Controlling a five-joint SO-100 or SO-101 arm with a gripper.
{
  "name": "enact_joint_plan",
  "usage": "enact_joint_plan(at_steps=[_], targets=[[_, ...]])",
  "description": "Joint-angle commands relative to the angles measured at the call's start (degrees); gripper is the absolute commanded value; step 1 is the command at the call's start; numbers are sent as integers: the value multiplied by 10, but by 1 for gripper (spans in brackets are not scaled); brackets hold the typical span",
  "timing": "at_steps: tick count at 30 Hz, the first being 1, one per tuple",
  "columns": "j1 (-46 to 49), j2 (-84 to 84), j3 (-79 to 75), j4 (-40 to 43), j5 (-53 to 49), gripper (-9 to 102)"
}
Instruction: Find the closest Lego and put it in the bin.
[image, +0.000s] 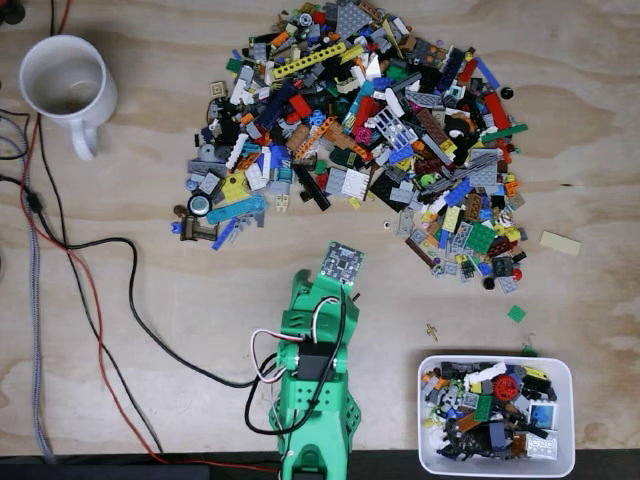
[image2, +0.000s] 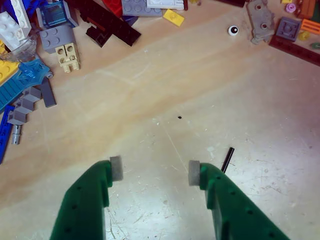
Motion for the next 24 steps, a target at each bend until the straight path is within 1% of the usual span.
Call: enact_joint_plan(at_steps=[1, 13, 16, 19, 20, 23, 24], targets=[[-15, -52, -24, -44, 29, 19], [-18, -84, -55, -45, 29, 19], [-6, -116, -73, -58, 35, 19], [46, -247, -162, -109, 97, 20], [67, -304, -203, -130, 134, 20], [114, -490, -344, -132, 264, 19], [127, -548, -385, -121, 303, 18]])
